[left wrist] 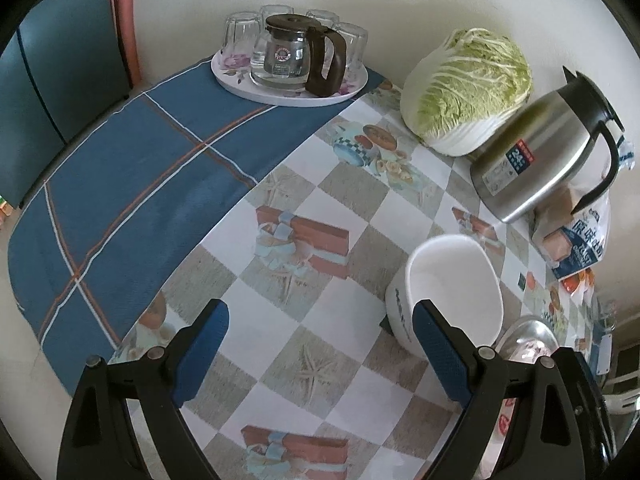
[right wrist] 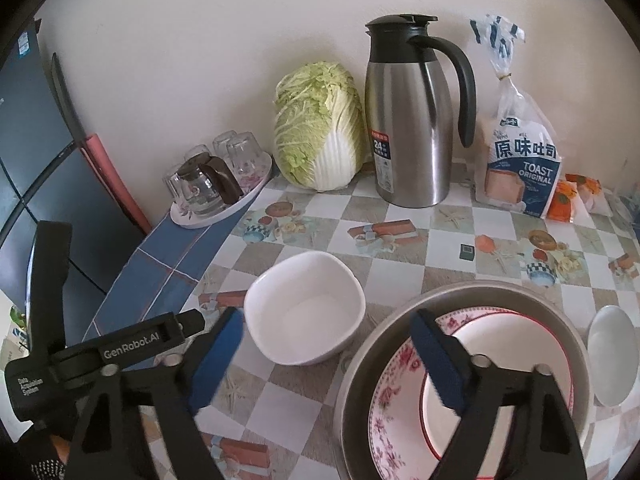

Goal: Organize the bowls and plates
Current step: 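Move both grippers toward the white square bowl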

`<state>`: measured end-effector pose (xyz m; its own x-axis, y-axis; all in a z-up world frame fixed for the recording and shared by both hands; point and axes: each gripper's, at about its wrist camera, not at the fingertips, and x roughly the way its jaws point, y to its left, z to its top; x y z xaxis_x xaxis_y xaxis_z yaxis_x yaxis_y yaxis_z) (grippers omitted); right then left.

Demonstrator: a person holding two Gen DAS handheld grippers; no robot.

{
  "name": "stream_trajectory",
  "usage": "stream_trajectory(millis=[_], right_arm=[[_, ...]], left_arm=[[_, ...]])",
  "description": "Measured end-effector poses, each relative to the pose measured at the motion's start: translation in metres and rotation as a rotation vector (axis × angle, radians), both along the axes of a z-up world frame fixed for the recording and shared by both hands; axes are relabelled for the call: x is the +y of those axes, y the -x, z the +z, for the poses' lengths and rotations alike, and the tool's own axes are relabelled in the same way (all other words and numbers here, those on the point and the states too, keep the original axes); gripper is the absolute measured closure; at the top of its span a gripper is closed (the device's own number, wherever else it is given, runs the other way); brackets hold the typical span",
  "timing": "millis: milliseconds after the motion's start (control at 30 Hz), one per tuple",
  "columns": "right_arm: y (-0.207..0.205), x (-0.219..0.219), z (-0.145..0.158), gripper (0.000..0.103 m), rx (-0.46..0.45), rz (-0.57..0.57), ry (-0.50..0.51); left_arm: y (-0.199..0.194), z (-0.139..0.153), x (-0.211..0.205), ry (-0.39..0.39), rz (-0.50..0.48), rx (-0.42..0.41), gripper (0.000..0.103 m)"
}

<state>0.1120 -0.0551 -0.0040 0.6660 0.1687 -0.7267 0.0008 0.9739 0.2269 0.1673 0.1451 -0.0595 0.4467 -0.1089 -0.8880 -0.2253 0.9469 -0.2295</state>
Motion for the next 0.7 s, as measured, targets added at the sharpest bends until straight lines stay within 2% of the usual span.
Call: stream_trajectory(millis=[133,300,367,433,567,600,700], right_arm=[[-0.008,-0.002,-0.007,0.029,0.011,-0.011,0.016],[-0.022,-0.001,-0.017,0.034,0.042,-0.016,0.018],[-0.028,0.004,-0.02,0.036,0.051,-0.015,0.033],[-0.035,0.005,-0.023,0.043,0.073,-0.026,0.041],[-0.046,0.006,-0.028,0.048,0.103,-0.05,0.069],[-0.049,0.005,-0.03,0.052,0.113,-0.054,0.07],[-0.057,0.002,-0.037,0.058,0.154,-0.076,0.078]], left_arm=[[-0.009,-0.006,0.0,0.036,-0.008,-0.016,0.009],[-0.017,-0.009,-0.009,0.074,-0.034,-0.081,0.008],[-0.021,-0.013,-0.012,0.099,-0.044,-0.074,0.008],[-0.025,-0.021,-0.015,0.121,-0.05,-0.059,0.008],[-0.032,-0.037,-0.021,0.06,-0.079,-0.021,0.008],[-0.032,-0.041,-0.022,0.054,-0.082,-0.009,0.008],[-0.035,-0.049,-0.023,0.095,-0.082,0.021,0.008]])
